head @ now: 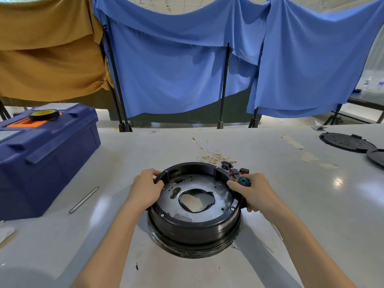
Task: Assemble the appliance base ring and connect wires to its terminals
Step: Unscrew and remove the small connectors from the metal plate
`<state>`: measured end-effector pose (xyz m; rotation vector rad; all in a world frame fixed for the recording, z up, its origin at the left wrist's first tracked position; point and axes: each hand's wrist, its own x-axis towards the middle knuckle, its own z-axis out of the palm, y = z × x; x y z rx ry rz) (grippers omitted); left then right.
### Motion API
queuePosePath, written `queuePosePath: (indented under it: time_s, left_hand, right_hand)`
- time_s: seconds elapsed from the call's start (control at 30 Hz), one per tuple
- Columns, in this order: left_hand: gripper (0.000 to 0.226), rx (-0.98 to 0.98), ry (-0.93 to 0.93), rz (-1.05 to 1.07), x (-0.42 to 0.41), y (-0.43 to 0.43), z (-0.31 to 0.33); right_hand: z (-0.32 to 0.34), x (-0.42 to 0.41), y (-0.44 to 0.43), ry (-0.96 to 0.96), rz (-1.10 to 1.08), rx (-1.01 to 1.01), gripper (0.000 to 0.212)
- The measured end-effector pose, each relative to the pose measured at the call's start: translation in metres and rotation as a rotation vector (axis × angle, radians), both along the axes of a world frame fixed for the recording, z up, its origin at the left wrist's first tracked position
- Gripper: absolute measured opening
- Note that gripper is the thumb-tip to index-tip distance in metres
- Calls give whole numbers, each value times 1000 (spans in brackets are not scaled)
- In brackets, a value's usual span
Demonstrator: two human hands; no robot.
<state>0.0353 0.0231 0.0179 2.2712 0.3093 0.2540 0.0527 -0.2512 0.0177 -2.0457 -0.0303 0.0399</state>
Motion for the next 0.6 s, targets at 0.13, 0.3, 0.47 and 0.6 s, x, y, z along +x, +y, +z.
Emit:
queuePosePath:
  time_s: [0.13,0.3,0.47,0.6]
  left_hand:
    - [19,117,6,21,1,-2,0]
    - [18,274,33,-1,1,1,3]
    - [16,368,54,18,1,-6,4]
    - [13,420,65,44,2,-10,3]
  right_hand:
    - [8,8,-16,87,-49,160,37]
    - [8,29,-48,182,-221,318,17]
    - [6,38,-64,79,-328,624,15]
    - [-1,43,-64,-103,-465,584,16]
